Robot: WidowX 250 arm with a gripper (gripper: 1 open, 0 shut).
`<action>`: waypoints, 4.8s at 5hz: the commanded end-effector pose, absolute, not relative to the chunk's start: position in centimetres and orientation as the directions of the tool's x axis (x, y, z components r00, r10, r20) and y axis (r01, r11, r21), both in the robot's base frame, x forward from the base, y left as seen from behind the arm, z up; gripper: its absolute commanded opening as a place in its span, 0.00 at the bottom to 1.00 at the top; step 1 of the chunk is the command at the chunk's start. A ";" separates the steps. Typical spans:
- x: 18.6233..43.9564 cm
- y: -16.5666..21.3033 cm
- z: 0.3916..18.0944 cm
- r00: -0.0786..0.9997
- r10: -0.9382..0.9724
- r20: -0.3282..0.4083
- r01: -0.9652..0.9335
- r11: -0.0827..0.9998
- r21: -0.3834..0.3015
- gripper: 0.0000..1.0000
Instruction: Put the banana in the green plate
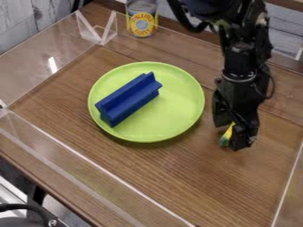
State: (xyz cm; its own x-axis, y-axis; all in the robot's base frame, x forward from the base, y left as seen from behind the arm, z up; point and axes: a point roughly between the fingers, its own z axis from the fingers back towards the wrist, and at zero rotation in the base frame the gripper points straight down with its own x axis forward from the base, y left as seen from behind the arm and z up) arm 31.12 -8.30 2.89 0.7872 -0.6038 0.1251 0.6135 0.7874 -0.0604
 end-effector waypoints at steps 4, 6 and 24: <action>33.8 -8.5 3.9 0.775 -0.605 0.185 0.619 0.785 -0.026 0.00; 34.5 -8.6 5.1 0.776 -0.600 0.195 0.614 0.789 -0.015 0.00; 26.1 1.7 10.7 0.952 -0.179 0.246 0.188 0.982 -0.011 0.00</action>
